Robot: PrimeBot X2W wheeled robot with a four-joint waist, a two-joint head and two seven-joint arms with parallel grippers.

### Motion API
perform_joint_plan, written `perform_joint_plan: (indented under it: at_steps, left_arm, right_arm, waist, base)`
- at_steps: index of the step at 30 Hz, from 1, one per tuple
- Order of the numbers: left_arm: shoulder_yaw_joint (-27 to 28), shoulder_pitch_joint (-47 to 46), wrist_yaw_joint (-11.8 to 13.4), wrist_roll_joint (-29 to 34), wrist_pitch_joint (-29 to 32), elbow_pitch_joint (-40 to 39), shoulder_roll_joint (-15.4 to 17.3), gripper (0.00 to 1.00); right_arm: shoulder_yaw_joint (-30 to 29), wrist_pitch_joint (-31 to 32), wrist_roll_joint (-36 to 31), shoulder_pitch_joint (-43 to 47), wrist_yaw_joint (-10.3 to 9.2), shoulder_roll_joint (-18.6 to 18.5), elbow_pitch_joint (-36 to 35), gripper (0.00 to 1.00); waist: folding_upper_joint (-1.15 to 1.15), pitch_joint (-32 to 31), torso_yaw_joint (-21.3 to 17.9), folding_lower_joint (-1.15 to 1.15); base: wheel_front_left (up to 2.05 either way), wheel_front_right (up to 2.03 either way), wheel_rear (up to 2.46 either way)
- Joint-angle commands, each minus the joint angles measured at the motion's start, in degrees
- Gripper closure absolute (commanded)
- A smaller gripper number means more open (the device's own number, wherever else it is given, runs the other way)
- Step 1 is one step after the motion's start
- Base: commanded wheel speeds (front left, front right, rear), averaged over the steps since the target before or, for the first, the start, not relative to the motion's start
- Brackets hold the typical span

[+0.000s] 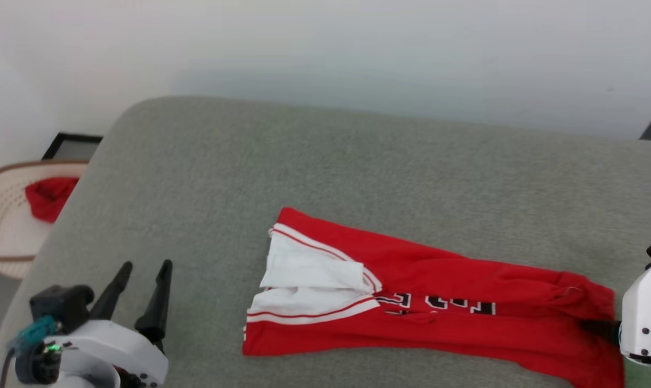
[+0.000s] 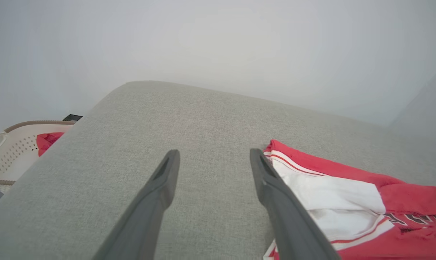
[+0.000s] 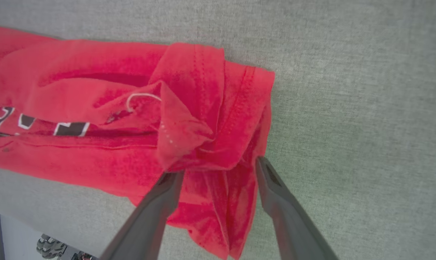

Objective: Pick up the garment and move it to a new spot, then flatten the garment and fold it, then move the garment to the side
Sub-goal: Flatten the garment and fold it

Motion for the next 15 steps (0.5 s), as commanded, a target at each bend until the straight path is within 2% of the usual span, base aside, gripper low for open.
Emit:
perform_joint_plan:
  at_steps: [1, 9, 10, 11, 15]
  left_arm:
    - [1.97, 1.21, -0.75, 1.49, -0.15, 0.03, -1.53, 0.0]
    - [11.69, 5.39, -4.87, 7.18, -0.15, 0.51, -9.04, 0.0]
    - [12.63, 5.77, -5.42, 7.81, -0.15, 0.56, -9.7, 0.0]
    - [13.51, 6.04, -5.95, 8.34, -0.15, 0.63, -10.48, 0.0]
    - [16.19, 7.0, -7.69, 10.11, -0.15, 1.05, -12.82, 0.0]
  right_arm:
    - [-0.07, 0.17, -0.49, -0.88, 0.01, 0.32, 0.94, 0.0]
    - [0.76, 1.54, -1.38, -3.0, 0.01, 1.81, 6.94, 0.0]
    - [0.69, 1.6, -1.48, -3.18, 0.01, 1.95, 7.76, 0.57]
    - [0.63, 1.69, -1.49, -3.38, 0.01, 2.19, 8.49, 1.0]
    - [0.71, 2.03, -1.55, -4.48, 0.01, 2.8, 10.15, 1.0]
  waist:
    - [0.0, 2.21, 2.08, 0.0]
    - [0.0, 4.67, 4.01, 0.0]
    - [0.0, 4.91, 4.11, 0.0]
    - [0.0, 5.14, 4.21, 0.0]
    - [0.0, 5.92, 4.27, 0.0]
  base:
    - [0.0, 0.0, 0.0]
    - [0.0, 0.0, 0.0]
    - [0.0, 0.0, 0.0]
    - [0.0, 0.0, 0.0]
    - [0.0, 0.0, 0.0]
